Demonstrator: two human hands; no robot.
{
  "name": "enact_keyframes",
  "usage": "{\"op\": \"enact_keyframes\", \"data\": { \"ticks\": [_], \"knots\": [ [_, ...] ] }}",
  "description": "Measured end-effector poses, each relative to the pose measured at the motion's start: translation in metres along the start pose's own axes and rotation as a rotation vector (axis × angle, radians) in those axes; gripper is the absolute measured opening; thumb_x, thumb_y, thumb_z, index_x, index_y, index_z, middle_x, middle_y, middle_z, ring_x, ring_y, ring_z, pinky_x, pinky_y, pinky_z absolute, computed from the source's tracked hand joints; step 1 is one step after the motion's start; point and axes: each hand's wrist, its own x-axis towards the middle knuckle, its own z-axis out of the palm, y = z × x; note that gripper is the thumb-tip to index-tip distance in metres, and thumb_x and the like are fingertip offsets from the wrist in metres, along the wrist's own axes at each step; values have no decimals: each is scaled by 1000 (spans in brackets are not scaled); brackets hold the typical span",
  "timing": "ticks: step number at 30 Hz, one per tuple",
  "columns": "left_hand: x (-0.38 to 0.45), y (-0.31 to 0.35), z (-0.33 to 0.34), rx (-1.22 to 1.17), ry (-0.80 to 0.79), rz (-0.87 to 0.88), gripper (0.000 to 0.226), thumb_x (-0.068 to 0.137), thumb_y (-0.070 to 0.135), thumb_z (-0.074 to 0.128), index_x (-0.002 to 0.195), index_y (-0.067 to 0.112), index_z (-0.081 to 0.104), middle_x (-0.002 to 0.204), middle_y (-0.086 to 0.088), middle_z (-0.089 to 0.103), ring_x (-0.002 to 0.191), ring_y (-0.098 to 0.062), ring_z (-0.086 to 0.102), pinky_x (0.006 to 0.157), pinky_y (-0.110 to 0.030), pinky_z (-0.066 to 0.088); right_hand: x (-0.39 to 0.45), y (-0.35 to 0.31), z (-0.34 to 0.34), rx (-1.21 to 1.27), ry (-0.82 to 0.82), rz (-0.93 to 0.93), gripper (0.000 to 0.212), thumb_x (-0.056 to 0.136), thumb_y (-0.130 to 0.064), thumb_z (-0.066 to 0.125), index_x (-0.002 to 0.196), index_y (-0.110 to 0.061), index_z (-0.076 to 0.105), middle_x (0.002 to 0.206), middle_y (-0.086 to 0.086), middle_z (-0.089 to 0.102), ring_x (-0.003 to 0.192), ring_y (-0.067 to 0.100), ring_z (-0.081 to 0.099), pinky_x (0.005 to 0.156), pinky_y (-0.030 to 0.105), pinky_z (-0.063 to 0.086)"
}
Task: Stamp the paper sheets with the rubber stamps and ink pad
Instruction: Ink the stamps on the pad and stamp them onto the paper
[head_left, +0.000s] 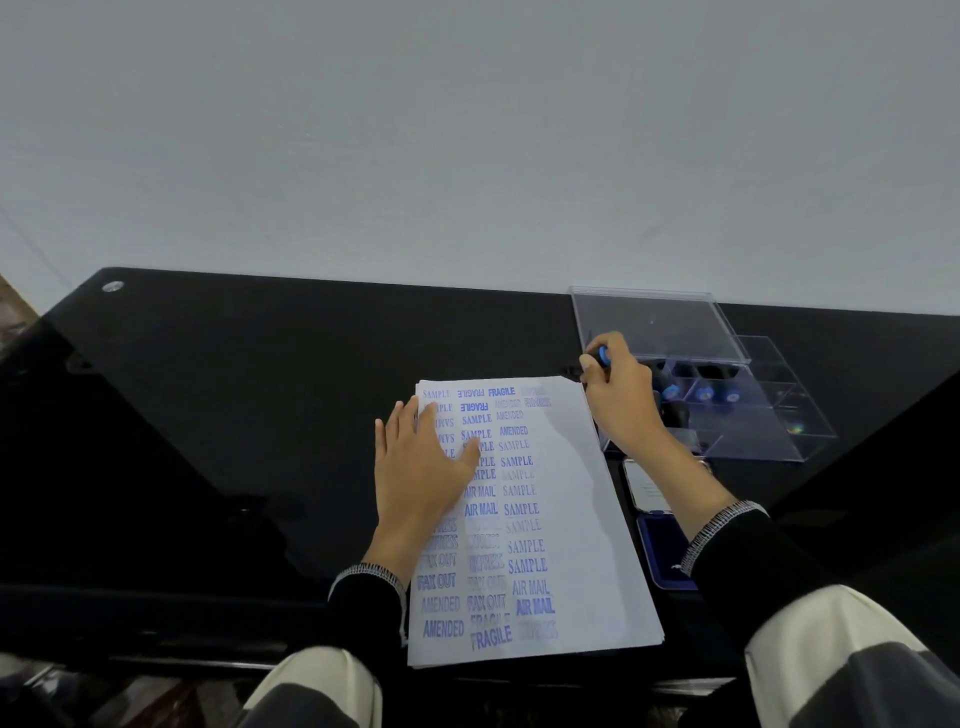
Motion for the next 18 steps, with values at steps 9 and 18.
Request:
{"op": "enact_keyframes", "data": {
  "ticks": [9, 18],
  "knots": [
    [0, 0, 0, -3, 9, 2, 77, 90, 63, 46, 149, 15, 32, 159, -2, 24, 149, -18, 12, 122, -38, 2, 3, 6, 0, 236, 128, 122, 9, 99, -7, 42, 95, -12, 47, 80, 9, 57, 71, 17, 53, 63, 29, 47],
    [0, 0, 1, -13, 7, -4, 76, 90, 61, 47, 149, 16, 32, 159, -1, 24, 149, -18, 12, 121, -37, 0, 11, 12, -11, 560, 137, 324, 14, 101, -7, 41, 93, -14, 51, 75, 7, 57, 64, 12, 55, 57, 20, 51]
  ]
}}
